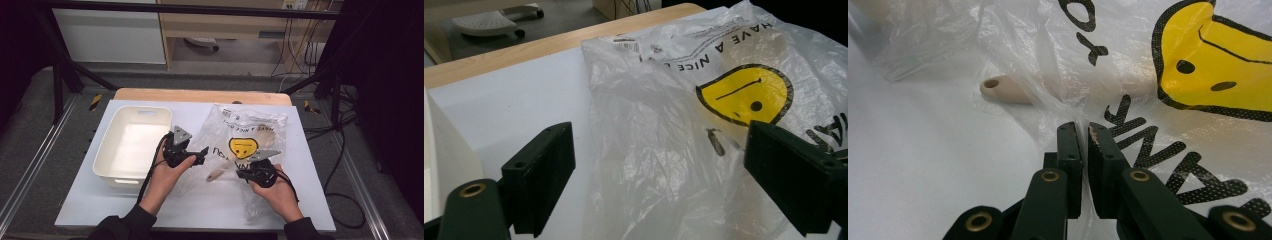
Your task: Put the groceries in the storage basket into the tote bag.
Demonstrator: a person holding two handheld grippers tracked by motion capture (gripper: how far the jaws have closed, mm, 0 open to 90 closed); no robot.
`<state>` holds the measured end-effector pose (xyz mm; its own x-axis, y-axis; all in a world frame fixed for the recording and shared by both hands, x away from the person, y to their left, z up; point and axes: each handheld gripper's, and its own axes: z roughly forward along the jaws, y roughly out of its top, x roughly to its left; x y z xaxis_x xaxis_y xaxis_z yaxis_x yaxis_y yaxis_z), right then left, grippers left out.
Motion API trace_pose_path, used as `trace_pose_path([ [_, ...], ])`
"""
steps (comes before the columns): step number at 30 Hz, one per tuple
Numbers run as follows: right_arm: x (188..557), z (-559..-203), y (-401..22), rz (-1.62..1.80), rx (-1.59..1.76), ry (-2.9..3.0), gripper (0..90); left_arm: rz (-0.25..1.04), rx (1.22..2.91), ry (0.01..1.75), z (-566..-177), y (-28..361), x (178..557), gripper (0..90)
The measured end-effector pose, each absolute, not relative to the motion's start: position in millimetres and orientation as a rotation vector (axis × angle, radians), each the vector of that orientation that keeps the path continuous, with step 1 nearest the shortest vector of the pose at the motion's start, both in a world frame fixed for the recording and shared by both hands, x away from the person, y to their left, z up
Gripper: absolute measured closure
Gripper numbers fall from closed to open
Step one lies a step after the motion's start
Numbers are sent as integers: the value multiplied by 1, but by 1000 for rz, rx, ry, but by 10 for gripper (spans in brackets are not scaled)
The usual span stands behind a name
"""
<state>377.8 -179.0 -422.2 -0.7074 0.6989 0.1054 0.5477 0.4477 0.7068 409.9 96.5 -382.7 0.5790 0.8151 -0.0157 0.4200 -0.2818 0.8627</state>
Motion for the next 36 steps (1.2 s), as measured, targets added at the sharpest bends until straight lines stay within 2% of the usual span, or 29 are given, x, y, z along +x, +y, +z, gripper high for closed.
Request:
trace_pose_path([
  [6,377,-421,-180,1079,1073,2495,897,588,1981,1044,-396,87,415,151],
  [17,376,-421,-186,1077,1098,2483,881,678,2059,1109,-431,74,404,158],
  [19,376,-420,-185,1084,1098,2476,860,636,2058,1157,-438,75,404,147],
  [22,376,-418,-184,1095,1103,2458,757,666,2098,1149,-444,72,401,156],
  [24,375,-416,-184,1109,1108,2443,664,629,2106,1150,-445,72,400,165],
  [30,372,-401,-184,1183,1127,2343,340,606,2112,1156,-446,75,400,191],
  [34,364,-390,-189,1198,1125,2243,214,581,2119,1162,-449,78,399,203],
  [36,361,-387,-196,1182,1154,2195,179,568,2122,1171,-452,79,399,204],
])
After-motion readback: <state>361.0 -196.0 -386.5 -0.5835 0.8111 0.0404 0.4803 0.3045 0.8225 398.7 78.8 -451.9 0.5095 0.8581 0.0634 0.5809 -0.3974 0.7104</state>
